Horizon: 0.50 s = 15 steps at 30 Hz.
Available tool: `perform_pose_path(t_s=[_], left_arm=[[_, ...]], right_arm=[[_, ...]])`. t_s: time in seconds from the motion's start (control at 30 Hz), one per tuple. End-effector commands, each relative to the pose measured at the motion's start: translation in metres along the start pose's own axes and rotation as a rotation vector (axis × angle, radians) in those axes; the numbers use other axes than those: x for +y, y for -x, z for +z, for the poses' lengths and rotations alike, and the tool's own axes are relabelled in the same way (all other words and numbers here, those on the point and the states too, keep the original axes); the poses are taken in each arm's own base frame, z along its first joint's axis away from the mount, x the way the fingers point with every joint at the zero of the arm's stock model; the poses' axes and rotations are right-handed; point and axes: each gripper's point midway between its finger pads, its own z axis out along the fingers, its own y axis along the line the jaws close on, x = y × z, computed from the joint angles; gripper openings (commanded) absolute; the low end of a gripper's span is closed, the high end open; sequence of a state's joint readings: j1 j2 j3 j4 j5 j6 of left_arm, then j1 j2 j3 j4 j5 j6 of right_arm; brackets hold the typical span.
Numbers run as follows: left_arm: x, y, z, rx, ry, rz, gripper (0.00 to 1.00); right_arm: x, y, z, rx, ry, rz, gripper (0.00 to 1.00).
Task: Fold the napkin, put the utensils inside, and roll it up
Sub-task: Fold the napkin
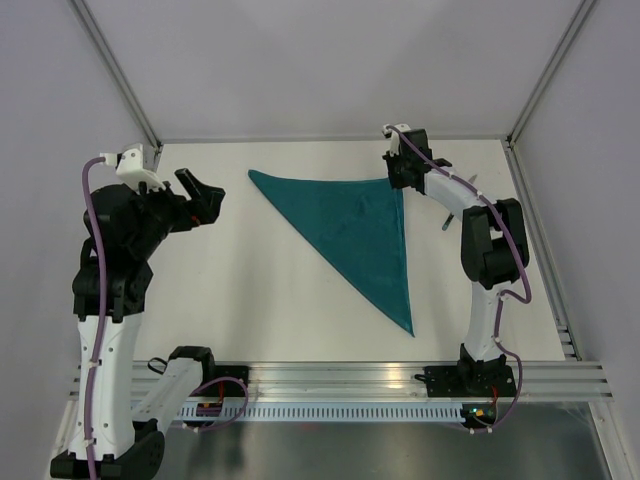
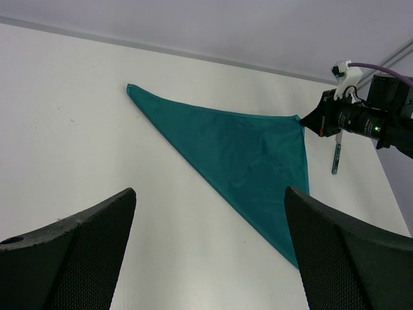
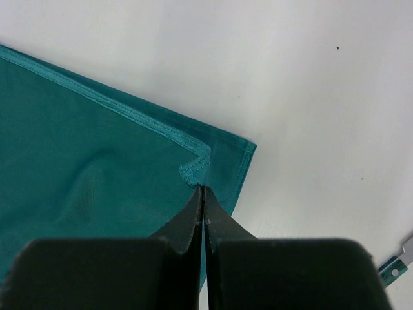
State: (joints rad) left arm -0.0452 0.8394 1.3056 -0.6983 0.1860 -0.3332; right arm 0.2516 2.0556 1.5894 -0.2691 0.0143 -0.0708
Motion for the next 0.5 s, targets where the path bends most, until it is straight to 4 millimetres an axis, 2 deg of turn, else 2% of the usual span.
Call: perform_pose_path(t_s=[0.0,0.47], left_arm=[[-0.005,0.007,0.001,-0.028,-0.022,-0.033,1.0],[-0.003,0.004,0.004,-0.018,-0.017,-0.036,1.0]], right_arm=[[-0.004,0.015,0.003,-0.045,-0.003,0.022,0.0],[-0.019,0.007,0.014,-0.026,-0.025,0.034,0.0]])
